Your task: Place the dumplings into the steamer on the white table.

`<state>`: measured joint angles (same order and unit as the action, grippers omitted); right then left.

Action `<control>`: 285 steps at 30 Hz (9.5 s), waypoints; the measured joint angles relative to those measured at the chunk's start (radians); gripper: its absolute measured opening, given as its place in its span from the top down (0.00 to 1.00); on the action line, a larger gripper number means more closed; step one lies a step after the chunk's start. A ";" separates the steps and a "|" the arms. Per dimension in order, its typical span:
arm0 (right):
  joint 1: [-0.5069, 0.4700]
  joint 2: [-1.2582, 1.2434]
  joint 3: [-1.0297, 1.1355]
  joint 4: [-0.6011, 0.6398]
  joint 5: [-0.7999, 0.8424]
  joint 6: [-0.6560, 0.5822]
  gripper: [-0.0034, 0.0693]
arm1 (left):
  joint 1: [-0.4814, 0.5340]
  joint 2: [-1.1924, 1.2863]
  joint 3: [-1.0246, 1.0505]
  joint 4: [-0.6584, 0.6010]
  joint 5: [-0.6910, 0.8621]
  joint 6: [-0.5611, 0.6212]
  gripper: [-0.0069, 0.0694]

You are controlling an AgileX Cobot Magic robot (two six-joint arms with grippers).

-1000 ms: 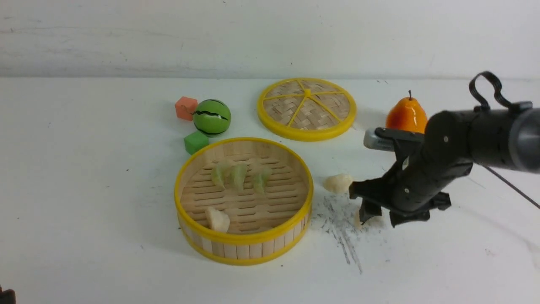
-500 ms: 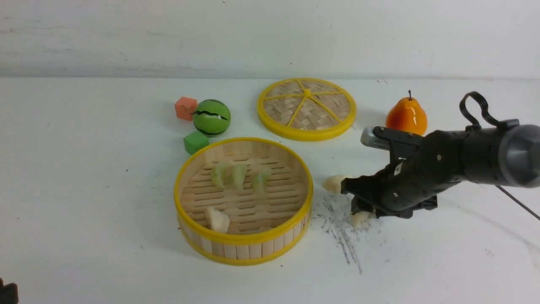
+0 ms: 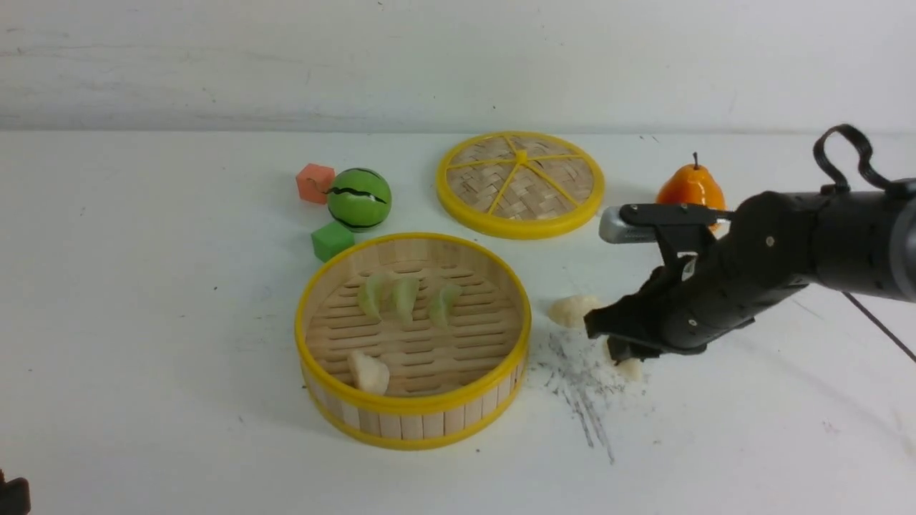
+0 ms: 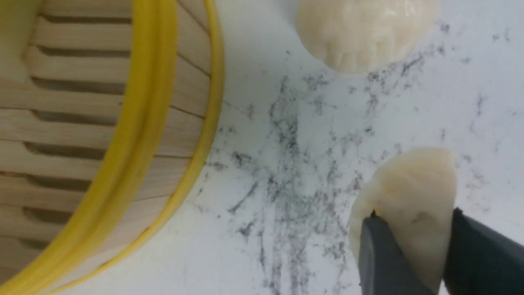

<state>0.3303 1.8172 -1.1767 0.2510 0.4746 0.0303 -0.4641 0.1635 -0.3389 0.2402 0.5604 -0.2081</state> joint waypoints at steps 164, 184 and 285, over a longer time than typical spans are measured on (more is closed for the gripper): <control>0.158 -1.207 0.795 -0.277 -0.002 -0.044 0.97 | 0.000 0.000 0.006 0.014 0.020 0.000 0.64; -0.203 -1.816 1.181 -0.219 -0.136 -0.044 0.96 | 0.000 0.000 0.006 0.014 0.023 0.000 0.62; -0.302 -1.828 1.195 -0.146 -0.095 -0.044 0.85 | 0.305 -0.176 0.369 -0.248 -0.159 0.076 0.93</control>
<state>0.0282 -0.0108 0.0186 0.1045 0.3795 -0.0132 -0.1590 -0.0121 0.0298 -0.0075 0.4016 -0.1317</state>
